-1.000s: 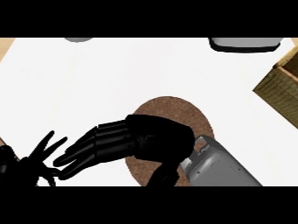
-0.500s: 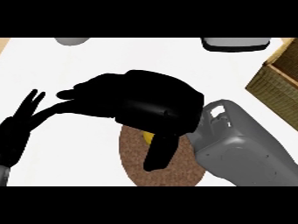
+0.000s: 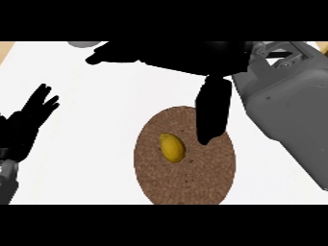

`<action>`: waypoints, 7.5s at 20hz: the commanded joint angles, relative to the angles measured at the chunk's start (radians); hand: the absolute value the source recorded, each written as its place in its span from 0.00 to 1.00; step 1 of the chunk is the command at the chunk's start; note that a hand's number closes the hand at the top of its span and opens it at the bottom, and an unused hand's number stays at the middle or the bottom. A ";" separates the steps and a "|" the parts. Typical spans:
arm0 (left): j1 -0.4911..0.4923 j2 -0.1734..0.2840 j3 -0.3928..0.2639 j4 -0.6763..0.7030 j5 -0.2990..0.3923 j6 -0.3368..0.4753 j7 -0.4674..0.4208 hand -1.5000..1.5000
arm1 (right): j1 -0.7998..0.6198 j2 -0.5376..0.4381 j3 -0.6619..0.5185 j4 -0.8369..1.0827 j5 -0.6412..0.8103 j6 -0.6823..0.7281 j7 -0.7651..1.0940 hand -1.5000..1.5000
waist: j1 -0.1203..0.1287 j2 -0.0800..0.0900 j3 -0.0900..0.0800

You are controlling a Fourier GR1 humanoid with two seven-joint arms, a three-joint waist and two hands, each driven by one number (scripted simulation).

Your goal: Pick the lemon from the placemat and place it in the basket

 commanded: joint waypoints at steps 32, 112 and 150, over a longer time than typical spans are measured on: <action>-0.003 -0.100 0.142 0.060 -0.112 -0.139 0.002 0.50 | 0.517 0.148 -0.040 0.194 0.378 -0.192 -0.641 0.00 | 0.019 0.000 0.002; -0.066 -0.261 0.303 0.095 -0.318 -0.259 0.056 0.50 | 0.221 0.307 -0.001 0.138 0.918 -1.298 0.862 1.00 | 0.010 -0.015 0.000; -0.017 -0.300 0.312 0.042 -0.344 -0.257 0.049 0.50 | 0.134 -0.160 -0.583 0.226 1.120 -0.881 0.664 1.00 | 0.006 -0.002 0.002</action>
